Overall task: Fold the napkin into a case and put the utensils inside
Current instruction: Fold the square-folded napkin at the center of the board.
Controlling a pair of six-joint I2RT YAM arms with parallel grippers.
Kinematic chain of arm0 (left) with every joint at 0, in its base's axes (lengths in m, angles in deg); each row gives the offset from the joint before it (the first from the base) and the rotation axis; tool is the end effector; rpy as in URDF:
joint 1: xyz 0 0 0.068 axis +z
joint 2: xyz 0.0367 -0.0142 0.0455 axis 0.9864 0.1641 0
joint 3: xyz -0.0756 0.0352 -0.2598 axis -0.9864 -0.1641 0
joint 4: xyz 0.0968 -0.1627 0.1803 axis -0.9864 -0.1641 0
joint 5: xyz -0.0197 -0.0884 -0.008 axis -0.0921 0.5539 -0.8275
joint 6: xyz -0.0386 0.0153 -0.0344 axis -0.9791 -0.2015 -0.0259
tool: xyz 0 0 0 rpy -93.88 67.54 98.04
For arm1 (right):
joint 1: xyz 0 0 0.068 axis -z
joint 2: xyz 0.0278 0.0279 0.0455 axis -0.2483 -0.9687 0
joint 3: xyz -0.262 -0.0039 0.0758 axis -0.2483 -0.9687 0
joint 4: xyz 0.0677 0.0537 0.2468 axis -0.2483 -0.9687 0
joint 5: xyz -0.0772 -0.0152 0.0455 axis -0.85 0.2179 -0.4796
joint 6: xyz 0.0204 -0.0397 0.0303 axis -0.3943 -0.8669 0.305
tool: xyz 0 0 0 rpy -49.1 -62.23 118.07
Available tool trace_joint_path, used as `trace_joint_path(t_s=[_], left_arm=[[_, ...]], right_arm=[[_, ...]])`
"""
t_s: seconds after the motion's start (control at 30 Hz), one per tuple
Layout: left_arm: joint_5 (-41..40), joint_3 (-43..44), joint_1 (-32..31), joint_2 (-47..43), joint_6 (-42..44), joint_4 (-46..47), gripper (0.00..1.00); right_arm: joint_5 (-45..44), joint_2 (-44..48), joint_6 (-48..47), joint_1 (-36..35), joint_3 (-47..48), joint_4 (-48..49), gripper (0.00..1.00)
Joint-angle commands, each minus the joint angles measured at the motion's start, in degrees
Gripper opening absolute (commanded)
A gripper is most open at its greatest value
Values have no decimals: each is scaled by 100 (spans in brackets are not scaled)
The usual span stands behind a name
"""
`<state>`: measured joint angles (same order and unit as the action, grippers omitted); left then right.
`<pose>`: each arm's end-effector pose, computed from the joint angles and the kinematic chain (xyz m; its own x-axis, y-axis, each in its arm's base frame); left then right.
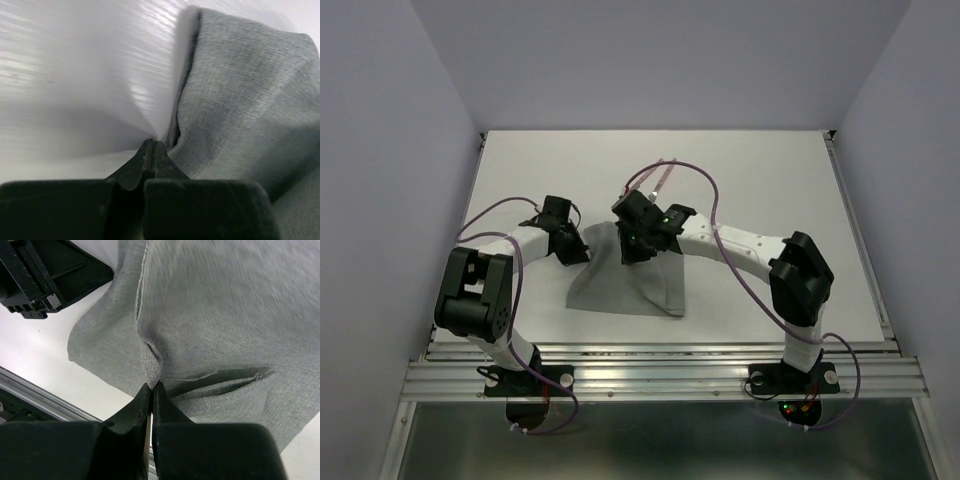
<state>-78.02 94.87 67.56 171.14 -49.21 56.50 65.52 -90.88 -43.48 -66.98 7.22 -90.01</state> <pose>0.2986 -0.0750 0.1608 -0.8166 -0.4279 -0.3874 -0.2294 0.8564 -0.4625 0.2531 0.3270 0.2507 -0.8644 -0.1200 -0.4883 -0.2985 0.9039 0.3063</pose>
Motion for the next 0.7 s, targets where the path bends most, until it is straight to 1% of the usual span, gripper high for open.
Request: trace_joint_path(t_s=[0.0,0.07,0.17,0.23,0.3,0.67], left_arm=[[-872,379,95,-326,339,-840,0],[-1310,493,122,-431,383,-972,0],[-1627,546,165,-554,375,-1139,0],[-1699,529,218,-564,409,-1131,0],[-1690,547,262,-511,427,-1122,0],[-1041,345,350,-186,471,-824,0]], right_arm=[[-148,-317,87,-110,662,22,1],[-122,-501,105,-110,812,22,1],[-96,-633,113,-172,944,48,1],[-34,-677,122,-172,1006,83,1],[10,-747,114,-172,1067,101,1],[27,-1170,254,-225,1629,101,1]])
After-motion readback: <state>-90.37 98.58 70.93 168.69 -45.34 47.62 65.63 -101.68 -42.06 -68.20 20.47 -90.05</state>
